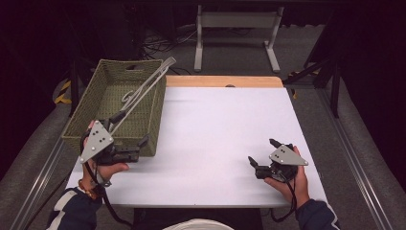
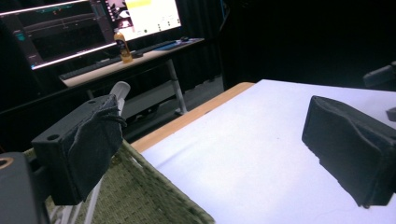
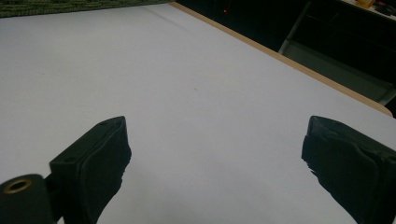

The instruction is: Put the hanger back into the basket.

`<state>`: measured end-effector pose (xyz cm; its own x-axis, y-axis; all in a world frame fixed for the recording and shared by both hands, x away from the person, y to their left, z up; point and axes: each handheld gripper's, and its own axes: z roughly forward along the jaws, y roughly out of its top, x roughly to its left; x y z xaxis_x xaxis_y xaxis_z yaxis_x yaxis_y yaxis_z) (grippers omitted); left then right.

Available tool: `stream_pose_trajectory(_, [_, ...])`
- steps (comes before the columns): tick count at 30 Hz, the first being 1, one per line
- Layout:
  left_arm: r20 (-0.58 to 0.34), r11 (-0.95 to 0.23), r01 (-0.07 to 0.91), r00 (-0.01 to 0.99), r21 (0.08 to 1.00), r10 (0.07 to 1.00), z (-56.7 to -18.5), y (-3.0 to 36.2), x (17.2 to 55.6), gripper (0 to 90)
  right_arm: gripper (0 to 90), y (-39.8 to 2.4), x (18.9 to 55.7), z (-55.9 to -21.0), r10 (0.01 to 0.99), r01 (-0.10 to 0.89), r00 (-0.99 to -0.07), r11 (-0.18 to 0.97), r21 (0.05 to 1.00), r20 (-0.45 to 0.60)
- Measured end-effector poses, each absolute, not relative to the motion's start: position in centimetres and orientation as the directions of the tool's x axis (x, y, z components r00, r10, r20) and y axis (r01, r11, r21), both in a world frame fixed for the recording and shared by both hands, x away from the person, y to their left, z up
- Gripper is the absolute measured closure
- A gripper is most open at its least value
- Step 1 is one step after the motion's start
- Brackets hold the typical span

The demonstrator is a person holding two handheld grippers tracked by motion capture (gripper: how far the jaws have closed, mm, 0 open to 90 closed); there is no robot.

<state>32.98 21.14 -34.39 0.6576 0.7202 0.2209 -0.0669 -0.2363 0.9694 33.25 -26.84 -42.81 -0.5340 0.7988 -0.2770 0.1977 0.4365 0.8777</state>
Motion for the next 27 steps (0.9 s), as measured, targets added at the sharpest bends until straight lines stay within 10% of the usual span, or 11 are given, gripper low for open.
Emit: stream_pose_trajectory(27, [0.228, -0.396, 0.072, 0.72, 0.915, 0.656, -41.7, 20.0, 30.8, 5.3, 7.6, -25.9, 32.7, -42.6, 0.772, 0.161, -0.568, 0.443, 0.882, -0.285])
